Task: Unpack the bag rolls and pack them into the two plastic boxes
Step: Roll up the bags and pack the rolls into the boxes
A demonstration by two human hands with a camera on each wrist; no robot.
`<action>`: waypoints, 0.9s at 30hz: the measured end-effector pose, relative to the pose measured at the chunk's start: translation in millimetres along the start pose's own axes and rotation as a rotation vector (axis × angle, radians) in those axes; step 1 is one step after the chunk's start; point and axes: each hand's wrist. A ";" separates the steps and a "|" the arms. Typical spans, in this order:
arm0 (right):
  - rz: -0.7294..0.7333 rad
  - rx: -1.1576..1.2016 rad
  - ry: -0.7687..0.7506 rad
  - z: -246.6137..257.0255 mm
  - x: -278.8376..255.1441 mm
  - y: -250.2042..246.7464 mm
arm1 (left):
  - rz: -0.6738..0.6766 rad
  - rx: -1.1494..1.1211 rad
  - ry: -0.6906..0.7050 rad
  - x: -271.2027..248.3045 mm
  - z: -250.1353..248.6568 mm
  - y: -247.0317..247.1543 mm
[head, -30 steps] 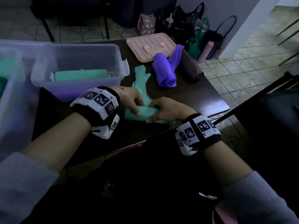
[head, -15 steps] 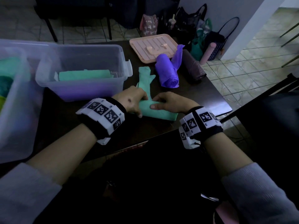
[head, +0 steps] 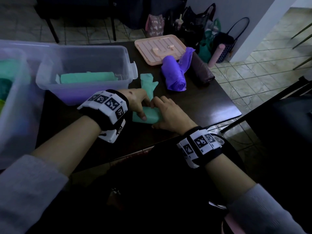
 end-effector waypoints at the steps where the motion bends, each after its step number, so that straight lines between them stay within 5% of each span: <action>1: 0.007 0.028 -0.004 -0.9 0.4 -0.3 | -0.034 -0.017 0.009 -2.2 1.0 0.7; 6: 0.041 0.202 0.016 -7.6 4.4 -9.7 | -0.241 -0.079 0.047 -12.0 7.7 4.4; 16: 0.324 0.212 0.098 -19.9 11.7 -18.6 | -0.114 -0.106 -0.006 -12.0 8.6 10.7; 24: 0.242 0.255 0.109 -23.3 17.3 -20.4 | -0.018 -0.118 -0.034 -3.9 10.5 10.5; 27: 0.044 0.209 0.028 -15.4 17.2 -14.5 | -0.039 -0.153 -0.039 -2.8 12.2 11.9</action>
Point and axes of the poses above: each hand's wrist, its own x-axis towards the middle knuckle, its own y-axis out of the palm, z = x × y, and after that the axes turned 11 degrees about z, right-handed
